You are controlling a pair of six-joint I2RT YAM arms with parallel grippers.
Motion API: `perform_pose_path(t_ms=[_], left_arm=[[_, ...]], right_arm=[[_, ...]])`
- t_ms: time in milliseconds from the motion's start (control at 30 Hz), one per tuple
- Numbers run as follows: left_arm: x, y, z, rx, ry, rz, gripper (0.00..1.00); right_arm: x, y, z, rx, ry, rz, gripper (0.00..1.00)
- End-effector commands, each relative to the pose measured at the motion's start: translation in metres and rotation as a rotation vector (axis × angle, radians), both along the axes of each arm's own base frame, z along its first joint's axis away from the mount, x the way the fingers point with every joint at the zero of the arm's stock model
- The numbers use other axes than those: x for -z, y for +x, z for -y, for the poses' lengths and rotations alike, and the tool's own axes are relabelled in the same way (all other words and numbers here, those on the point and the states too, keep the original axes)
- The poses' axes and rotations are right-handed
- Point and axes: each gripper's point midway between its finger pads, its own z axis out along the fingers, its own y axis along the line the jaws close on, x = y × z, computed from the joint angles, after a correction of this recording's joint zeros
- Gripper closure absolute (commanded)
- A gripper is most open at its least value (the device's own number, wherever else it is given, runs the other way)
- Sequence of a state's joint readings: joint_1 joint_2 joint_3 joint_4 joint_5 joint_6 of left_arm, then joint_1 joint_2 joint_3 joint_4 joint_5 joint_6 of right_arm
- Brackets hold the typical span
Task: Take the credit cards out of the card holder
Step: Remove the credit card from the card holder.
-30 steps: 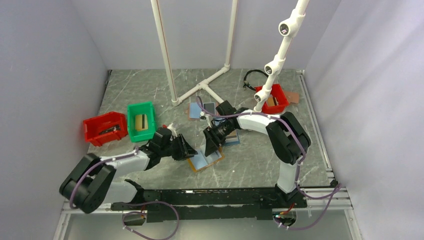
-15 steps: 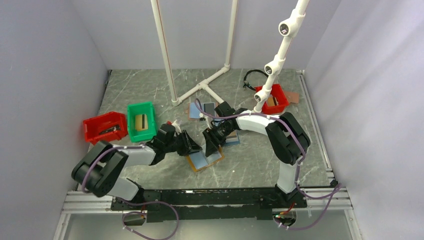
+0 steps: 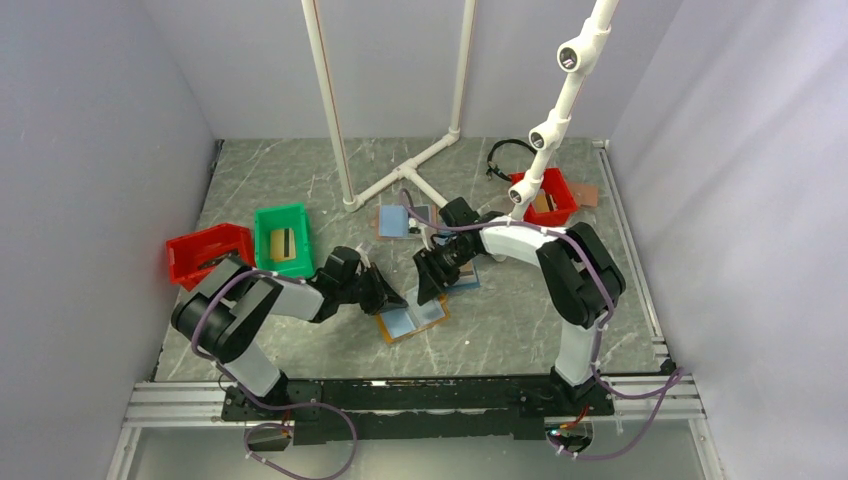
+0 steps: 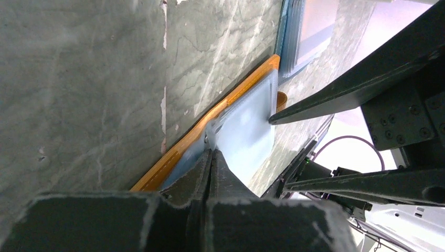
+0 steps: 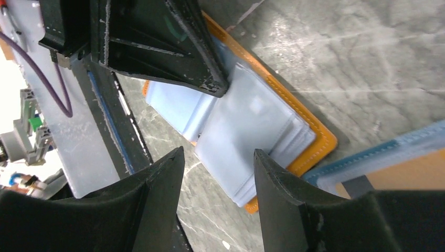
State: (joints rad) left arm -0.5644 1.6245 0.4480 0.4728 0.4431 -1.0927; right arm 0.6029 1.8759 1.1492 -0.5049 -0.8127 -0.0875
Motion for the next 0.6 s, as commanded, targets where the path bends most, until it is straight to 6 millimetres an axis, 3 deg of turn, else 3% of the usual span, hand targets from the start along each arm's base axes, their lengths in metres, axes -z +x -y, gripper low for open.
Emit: perform_pose_path(t_ms=[0, 167, 300, 433, 567], left_arm=[[0.036, -0.014, -0.029, -0.039, 0.173, -0.075, 0.98], [0.03, -0.012, -0.022, -0.023, 0.123, -0.057, 0.96], [0.015, -0.009, -0.014, -0.007, 0.063, -0.016, 0.88], [-0.003, -0.008, -0.012, -0.008, 0.023, 0.022, 0.66], [-0.014, -0.008, -0.012, -0.022, 0.009, 0.035, 0.53]], right_arm=[[-0.015, 0.013, 0.004, 0.018, -0.008, 0.105, 0.46], [0.005, 0.006, 0.005, 0.01, -0.064, 0.052, 0.48], [0.013, -0.01, -0.005, -0.025, -0.071, 0.013, 0.5], [0.015, -0.025, -0.015, -0.045, -0.028, -0.082, 0.52], [0.007, -0.038, -0.027, -0.1, 0.021, -0.1, 0.53]])
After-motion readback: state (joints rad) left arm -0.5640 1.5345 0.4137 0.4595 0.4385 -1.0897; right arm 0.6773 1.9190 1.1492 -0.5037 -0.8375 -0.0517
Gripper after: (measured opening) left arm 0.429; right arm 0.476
